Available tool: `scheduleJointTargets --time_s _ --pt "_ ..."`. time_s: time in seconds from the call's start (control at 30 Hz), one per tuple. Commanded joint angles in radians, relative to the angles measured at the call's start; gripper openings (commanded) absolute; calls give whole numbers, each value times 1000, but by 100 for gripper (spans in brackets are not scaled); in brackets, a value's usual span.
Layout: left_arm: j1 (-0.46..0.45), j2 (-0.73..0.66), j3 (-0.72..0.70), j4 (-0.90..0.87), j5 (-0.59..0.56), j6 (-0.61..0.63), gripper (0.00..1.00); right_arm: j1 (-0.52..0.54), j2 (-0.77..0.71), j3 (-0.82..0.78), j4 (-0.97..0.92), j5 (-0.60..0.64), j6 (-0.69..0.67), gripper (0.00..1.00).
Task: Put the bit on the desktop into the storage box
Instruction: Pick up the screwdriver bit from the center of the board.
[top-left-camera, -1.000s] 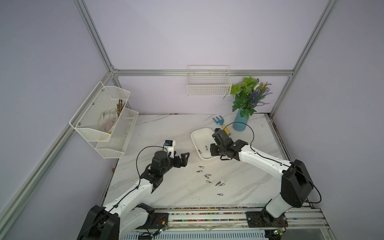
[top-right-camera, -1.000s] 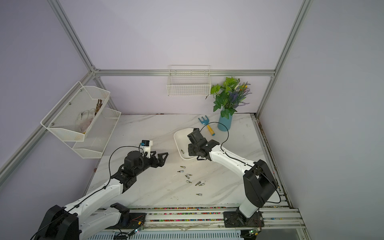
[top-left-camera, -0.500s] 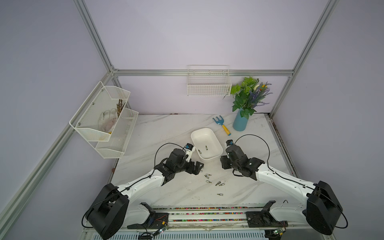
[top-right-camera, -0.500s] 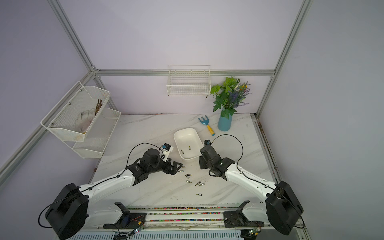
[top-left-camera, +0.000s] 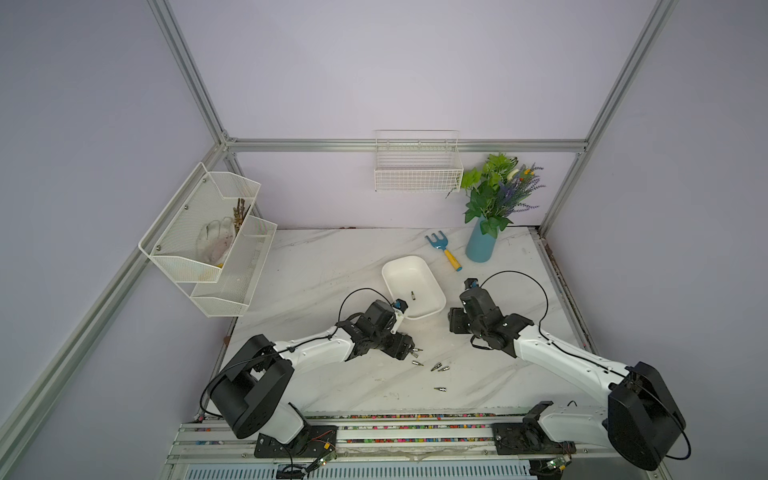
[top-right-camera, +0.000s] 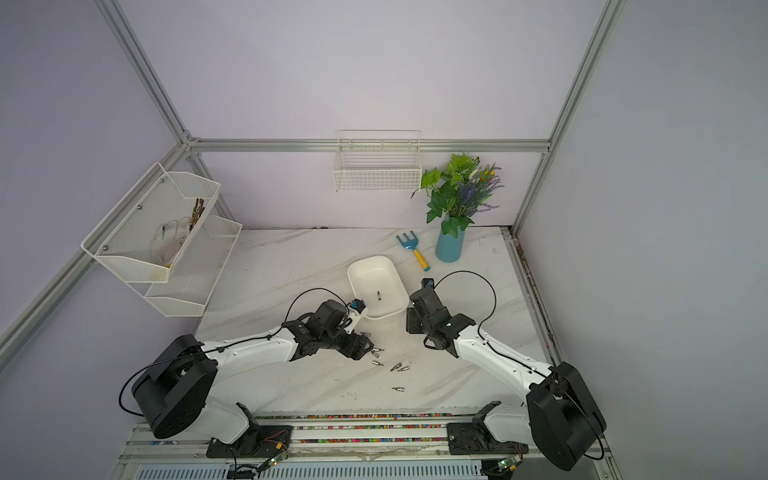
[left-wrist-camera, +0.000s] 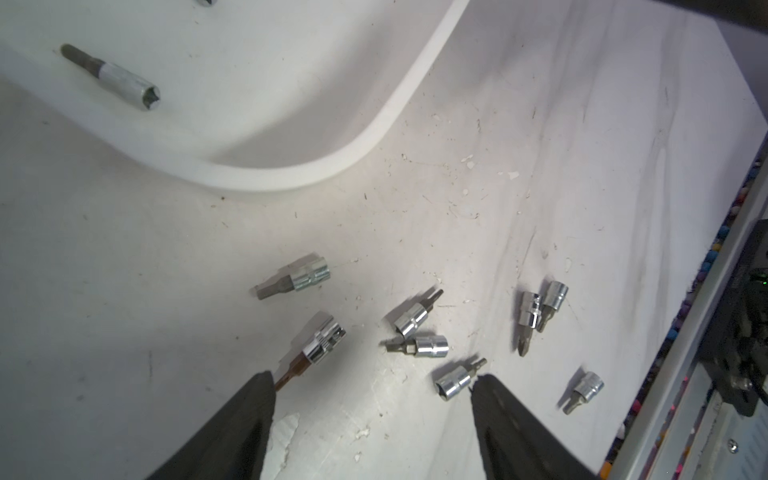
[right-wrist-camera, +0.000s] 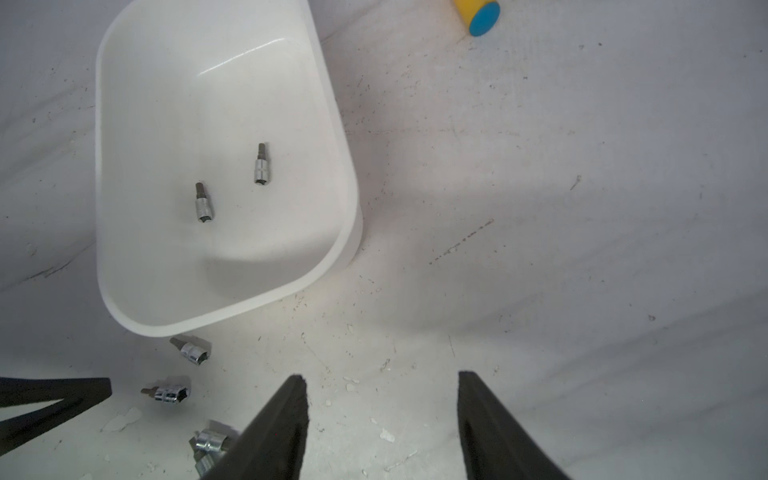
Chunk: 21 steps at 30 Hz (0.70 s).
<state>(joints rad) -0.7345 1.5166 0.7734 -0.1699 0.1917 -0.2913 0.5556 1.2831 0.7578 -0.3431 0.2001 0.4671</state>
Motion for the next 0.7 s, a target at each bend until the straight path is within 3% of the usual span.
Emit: scheduleJointTargets --time_s 0.0,0.3,0.67 --pt "-9 15 41 -14 -46 40 75 -24 -12 -26 31 -24 -1 61" --pt "-26 82 91 -36 -90 73 72 -54 -22 -66 73 -36 -12 60" --pt "-48 136 125 -73 -142 113 59 -66 -50 -81 76 -21 -18 59"
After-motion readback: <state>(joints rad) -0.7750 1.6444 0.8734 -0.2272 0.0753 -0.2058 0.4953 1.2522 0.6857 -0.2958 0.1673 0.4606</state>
